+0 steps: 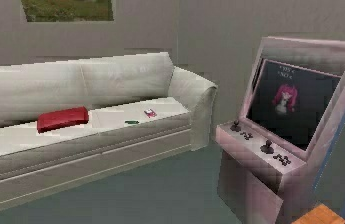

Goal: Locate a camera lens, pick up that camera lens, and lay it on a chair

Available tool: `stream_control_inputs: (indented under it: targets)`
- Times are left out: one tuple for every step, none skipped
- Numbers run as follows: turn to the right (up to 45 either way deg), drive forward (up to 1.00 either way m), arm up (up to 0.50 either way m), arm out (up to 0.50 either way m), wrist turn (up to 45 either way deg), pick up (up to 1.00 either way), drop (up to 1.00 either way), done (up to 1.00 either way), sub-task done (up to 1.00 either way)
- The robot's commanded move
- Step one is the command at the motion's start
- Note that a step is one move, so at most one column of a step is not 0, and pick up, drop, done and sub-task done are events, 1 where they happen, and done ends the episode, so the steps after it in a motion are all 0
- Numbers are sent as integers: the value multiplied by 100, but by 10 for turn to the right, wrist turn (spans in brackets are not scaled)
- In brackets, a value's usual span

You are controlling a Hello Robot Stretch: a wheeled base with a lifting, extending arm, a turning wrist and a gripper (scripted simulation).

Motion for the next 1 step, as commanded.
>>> stream_control_inputs:
  targets:
    - [0,0,16,0,0,0,0,0,0]
